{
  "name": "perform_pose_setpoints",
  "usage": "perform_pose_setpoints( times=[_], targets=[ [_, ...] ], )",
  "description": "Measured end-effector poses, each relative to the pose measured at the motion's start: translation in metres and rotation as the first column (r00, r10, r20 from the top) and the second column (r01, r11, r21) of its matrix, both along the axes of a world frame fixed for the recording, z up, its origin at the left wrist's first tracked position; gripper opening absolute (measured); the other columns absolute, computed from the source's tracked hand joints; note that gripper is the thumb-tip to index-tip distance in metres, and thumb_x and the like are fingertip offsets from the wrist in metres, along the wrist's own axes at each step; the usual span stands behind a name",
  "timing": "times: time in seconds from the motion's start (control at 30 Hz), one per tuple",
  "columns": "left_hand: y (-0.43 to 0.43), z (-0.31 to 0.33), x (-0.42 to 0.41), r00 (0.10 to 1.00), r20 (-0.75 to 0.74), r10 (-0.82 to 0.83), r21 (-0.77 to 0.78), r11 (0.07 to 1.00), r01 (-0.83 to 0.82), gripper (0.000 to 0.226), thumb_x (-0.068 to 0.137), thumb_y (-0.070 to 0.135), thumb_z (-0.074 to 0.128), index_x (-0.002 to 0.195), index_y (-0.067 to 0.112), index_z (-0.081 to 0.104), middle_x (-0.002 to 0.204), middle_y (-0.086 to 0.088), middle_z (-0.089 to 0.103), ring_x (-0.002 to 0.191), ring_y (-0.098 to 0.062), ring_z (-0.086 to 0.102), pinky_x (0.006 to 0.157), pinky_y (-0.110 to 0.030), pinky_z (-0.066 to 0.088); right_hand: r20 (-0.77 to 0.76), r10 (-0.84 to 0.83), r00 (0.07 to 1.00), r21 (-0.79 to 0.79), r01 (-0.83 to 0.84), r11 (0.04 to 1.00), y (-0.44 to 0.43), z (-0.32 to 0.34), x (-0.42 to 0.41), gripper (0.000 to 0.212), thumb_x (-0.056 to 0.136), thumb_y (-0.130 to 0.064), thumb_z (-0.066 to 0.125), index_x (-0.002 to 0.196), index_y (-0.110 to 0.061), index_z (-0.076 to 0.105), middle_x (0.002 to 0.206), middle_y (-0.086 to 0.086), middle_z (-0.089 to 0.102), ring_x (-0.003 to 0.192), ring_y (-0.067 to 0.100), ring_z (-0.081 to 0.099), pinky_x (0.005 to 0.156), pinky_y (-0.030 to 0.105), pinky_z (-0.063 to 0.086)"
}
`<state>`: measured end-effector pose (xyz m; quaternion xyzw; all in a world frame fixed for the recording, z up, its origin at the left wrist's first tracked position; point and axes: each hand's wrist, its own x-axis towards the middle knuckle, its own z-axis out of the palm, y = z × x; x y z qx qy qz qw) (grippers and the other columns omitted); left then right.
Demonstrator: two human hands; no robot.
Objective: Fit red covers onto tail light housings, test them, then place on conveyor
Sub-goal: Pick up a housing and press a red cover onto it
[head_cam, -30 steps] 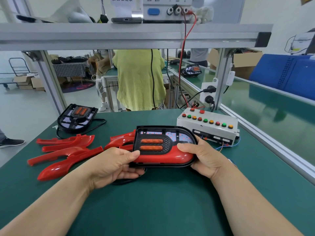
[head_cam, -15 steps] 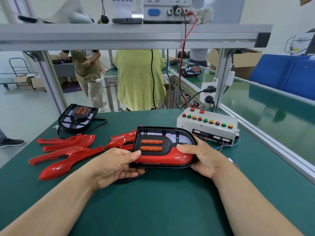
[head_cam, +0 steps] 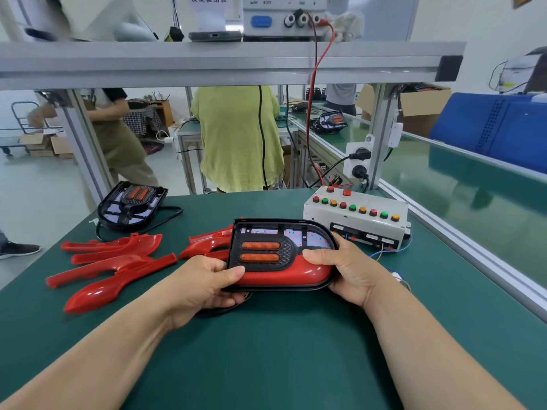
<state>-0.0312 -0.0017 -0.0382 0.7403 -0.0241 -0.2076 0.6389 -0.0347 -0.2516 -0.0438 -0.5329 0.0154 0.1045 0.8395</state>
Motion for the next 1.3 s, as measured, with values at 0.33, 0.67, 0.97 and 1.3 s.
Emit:
perform_pose_setpoints(
  times=[0.33, 0.67, 0.97, 1.3],
  targets=[
    [0.003, 0.007, -0.001, 0.998, -0.015, -0.066, 0.030, 0.997, 0.067, 0.030, 0.089, 0.024, 0.066, 0.102, -0.003, 0.067, 0.090, -0.018, 0.074, 0.065, -0.017, 0.067, 0.055, -0.020, 0.054, 0.006, 0.053, 0.999, -0.003, -0.053, 0.999, -0.004, -0.001, -0.001, 0.065, 0.064, 0.009, 0.072, 0.126, -0.007, 0.061, 0.121, 0.022, 0.068, 0.096, 0.034, 0.069, 0.084, 0.043, 0.059],
    [0.010, 0.016, -0.004, 0.986, 0.055, -0.156, 0.158, 0.977, 0.145, 0.045, 0.074, 0.053, 0.066, 0.082, 0.009, 0.069, 0.080, -0.013, 0.073, 0.055, -0.016, 0.061, 0.050, -0.020, 0.045, -0.022, 0.021, 1.000, 0.046, -0.020, 0.999, -0.003, 0.002, 0.002, 0.049, 0.079, -0.043, 0.066, 0.113, -0.009, 0.072, 0.111, 0.018, 0.073, 0.090, 0.028, 0.074, 0.070, 0.037, 0.062],
    [0.069, 0.027, 0.028, 0.787, 0.616, 0.018, 0.682, 0.488, -0.545, 0.014, 0.086, 0.035, 0.073, 0.099, 0.030, 0.072, 0.105, 0.004, 0.070, 0.102, -0.021, 0.064, 0.088, -0.037, 0.049, -0.024, 0.057, 0.998, -0.063, -0.058, 0.996, -0.006, 0.002, 0.004, 0.049, 0.084, -0.057, 0.055, 0.102, -0.019, 0.080, 0.112, 0.015, 0.074, 0.096, 0.027, 0.074, 0.071, 0.034, 0.060],
    [0.071, 0.025, 0.030, 0.805, 0.566, -0.179, 0.812, 0.293, -0.505, 0.015, 0.095, 0.031, 0.062, 0.108, 0.027, 0.067, 0.097, 0.003, 0.053, 0.095, -0.023, 0.059, 0.078, -0.036, 0.047, -0.032, 0.033, 0.999, -0.052, -0.034, 0.998, -0.004, 0.003, 0.002, 0.045, 0.084, -0.052, 0.058, 0.101, -0.016, 0.080, 0.114, 0.017, 0.073, 0.094, 0.029, 0.074, 0.071, 0.037, 0.061]
  ],
)
